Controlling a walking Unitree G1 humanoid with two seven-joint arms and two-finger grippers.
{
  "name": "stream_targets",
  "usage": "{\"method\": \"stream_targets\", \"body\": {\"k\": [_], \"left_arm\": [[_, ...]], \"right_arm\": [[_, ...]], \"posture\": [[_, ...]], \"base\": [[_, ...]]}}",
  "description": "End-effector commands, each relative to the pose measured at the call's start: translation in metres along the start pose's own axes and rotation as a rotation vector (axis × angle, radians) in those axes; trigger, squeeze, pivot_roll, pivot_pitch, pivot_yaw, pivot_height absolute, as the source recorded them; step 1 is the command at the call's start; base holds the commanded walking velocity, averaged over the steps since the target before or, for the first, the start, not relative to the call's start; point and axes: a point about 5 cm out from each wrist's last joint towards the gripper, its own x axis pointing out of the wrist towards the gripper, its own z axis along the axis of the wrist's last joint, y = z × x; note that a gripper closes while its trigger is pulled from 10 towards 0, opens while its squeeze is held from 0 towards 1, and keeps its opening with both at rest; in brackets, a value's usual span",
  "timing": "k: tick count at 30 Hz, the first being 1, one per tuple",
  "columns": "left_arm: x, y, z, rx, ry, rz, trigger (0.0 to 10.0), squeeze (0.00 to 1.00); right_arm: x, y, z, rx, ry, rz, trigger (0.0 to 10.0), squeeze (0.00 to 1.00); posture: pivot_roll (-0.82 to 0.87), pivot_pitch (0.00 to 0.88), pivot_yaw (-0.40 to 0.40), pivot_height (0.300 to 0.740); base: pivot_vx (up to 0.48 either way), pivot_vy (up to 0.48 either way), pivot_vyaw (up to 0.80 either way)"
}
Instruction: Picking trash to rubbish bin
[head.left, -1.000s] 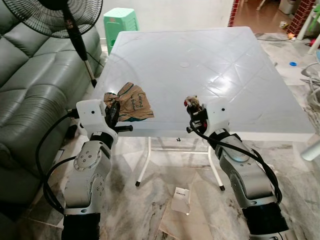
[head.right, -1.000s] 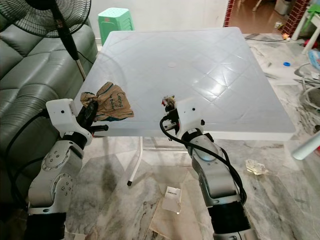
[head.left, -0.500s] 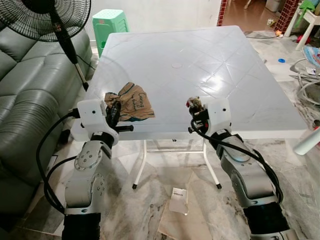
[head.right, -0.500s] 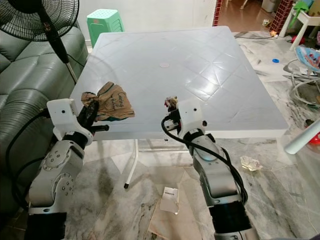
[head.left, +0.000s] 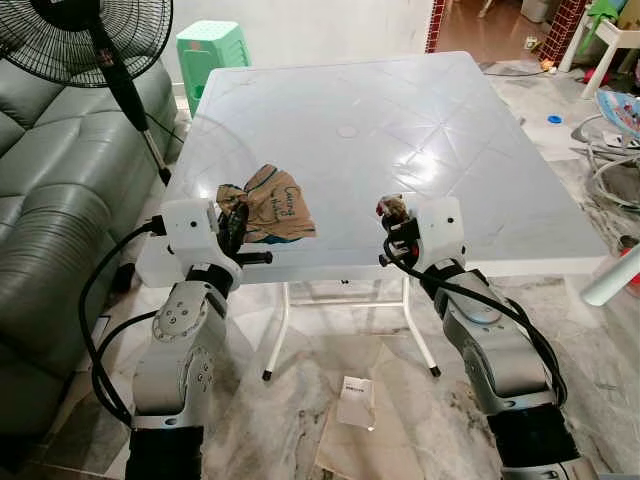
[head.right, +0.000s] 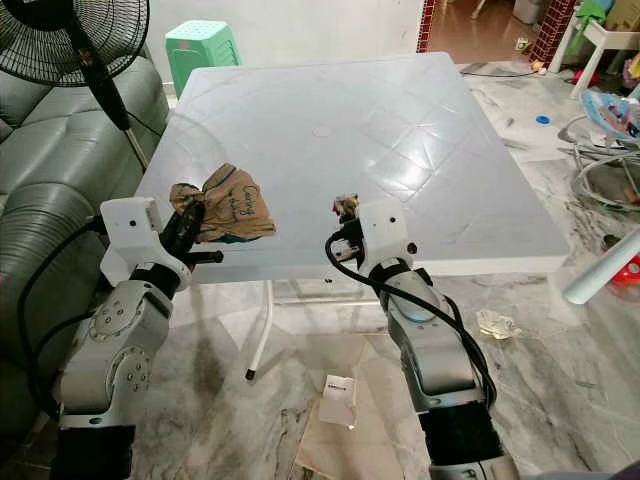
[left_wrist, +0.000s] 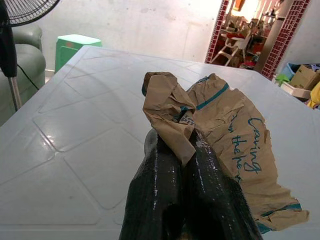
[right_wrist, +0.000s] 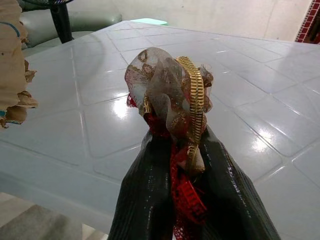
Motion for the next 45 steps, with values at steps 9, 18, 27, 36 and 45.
{"method": "stream_targets", "body": {"k": [9, 18, 27, 36, 45], "left_arm": [[-0.0004, -0.0021, 0.0013, -0.001, -0.004, -0.026, 0.0, 0.00], [-0.0018, -0.0029, -0.0003, -0.007, 0.004, -0.032, 0.0, 0.00], [-0.0019, -0.0018, 0.0005, -0.017, 0.000, -0.024, 0.0, 0.00], [-0.0025, -0.0019, 0.0013, -0.011, -0.007, -0.025, 0.0, 0.00], [-0.0013, -0.0037, 0.0053, -0.037, -0.024, -0.028, 0.1, 0.00]], "right_arm": [[0.0024, -0.0002, 0.0013, -0.003, 0.007, 0.004, 10.0, 0.00], [0.0022, 0.0006, 0.0003, 0.000, 0.010, 0.004, 10.0, 0.00], [0.0013, 0.0009, 0.0019, 0.011, -0.009, 0.005, 10.0, 0.00], [0.0012, 0.0017, 0.0014, 0.011, -0.007, 0.006, 10.0, 0.00], [0.0012, 0.0004, 0.0014, 0.014, -0.009, -0.001, 10.0, 0.00]], "posture": [[0.00, 0.024, 0.033, 0.740], [0.00, 0.026, 0.036, 0.740], [0.00, 0.028, 0.037, 0.740], [0.00, 0.029, 0.038, 0.740], [0.00, 0.029, 0.037, 0.740]], "base": [[0.000, 0.000, -0.78], [0.000, 0.000, -0.78], [0.000, 0.000, -0.61], [0.000, 0.000, 0.00], [0.000, 0.000, 0.00]]}}
